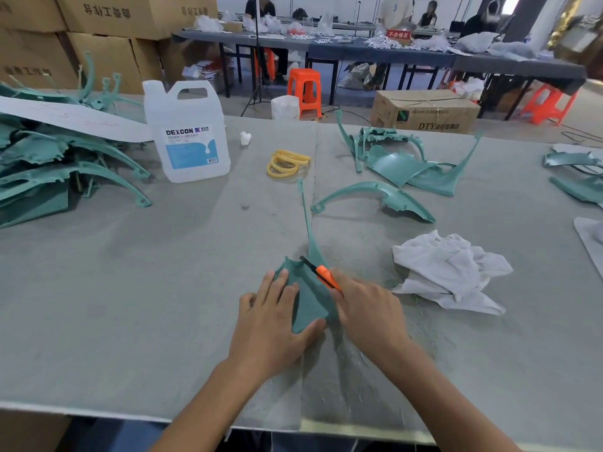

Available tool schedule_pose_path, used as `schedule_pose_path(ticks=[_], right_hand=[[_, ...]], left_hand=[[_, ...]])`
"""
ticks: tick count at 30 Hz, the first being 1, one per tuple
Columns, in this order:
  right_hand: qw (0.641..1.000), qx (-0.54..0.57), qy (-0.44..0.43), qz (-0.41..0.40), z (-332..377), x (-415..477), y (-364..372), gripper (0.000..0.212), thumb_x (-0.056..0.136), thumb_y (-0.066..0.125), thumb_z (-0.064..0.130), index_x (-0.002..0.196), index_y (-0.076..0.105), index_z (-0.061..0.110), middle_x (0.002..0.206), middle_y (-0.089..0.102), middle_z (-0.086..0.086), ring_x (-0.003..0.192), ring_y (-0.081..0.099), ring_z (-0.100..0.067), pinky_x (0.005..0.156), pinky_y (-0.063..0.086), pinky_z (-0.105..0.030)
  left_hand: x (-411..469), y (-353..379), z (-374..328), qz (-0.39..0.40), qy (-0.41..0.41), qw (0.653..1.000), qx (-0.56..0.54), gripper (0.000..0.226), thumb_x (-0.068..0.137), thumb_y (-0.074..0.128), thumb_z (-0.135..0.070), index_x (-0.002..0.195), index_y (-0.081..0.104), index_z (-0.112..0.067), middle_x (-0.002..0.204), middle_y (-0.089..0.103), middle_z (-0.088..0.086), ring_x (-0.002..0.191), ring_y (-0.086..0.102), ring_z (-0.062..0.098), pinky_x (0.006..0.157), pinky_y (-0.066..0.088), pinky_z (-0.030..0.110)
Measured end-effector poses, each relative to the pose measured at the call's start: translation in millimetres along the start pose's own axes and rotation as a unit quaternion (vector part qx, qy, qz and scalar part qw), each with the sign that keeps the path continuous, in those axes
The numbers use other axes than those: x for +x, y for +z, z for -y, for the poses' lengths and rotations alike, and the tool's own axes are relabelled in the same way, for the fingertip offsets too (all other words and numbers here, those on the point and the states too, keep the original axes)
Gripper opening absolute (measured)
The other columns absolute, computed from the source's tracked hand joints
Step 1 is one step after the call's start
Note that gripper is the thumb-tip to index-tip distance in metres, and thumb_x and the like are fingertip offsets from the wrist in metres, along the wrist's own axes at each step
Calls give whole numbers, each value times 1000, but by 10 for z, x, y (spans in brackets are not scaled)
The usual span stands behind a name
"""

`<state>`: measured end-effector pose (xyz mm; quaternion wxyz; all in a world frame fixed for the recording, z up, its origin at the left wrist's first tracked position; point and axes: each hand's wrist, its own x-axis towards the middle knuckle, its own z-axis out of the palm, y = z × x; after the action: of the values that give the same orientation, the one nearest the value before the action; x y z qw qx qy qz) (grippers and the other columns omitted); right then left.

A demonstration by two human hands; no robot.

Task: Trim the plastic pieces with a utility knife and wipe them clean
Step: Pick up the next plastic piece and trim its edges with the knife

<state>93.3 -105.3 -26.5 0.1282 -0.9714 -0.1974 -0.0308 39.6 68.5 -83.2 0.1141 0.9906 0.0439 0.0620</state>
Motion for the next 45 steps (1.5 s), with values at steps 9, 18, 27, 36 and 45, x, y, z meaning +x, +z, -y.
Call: schedule_pose_path(ticks=[9, 18, 27, 36, 45], right_hand=[[984, 164, 46, 44, -22, 86, -44, 24, 101, 51, 33, 115, 69, 26, 82, 69, 2, 78, 62, -20, 73, 51, -37], [983, 172, 67, 11, 99, 94, 4, 28, 101, 52, 41, 126, 63, 38, 104, 73, 5, 99, 66, -25, 78, 47, -35], [998, 54, 43, 10, 332, 91, 83, 29, 105, 42, 41, 128, 54, 29, 109, 71, -7, 102, 65, -35, 72, 34, -38], [999, 9, 37, -17, 302, 94, 129, 27, 106, 41, 40, 129, 51, 29, 101, 71, -5, 95, 67, -32, 68, 34, -36], [998, 52, 43, -20, 62, 58, 44, 28, 104, 44, 38, 128, 56, 29, 103, 72, -4, 98, 65, -34, 74, 42, -40]], left_hand=[[-12, -4, -9, -7, 2, 1000, -10, 87, 82, 12, -88, 146, 31, -33, 168, 11, -7, 155, -4, 14, 114, 17, 40], [-27, -20, -39, -59, 24, 998, -20, 71, 84, 35, -79, 127, 58, -26, 149, 49, -3, 143, 32, 18, 107, 34, 38], [-40, -33, -66, -116, 42, 992, -24, 57, 80, 48, -65, 112, 67, -21, 127, 66, -2, 127, 56, 20, 93, 47, 37], [-59, -64, -62, -96, 45, 994, -24, 67, 85, 36, -72, 117, 65, -20, 137, 61, 0, 135, 49, 21, 98, 42, 39], [-79, -41, -29, -71, 57, 996, -23, 68, 91, 32, -74, 128, 59, -23, 148, 51, 0, 141, 41, 21, 107, 35, 38]])
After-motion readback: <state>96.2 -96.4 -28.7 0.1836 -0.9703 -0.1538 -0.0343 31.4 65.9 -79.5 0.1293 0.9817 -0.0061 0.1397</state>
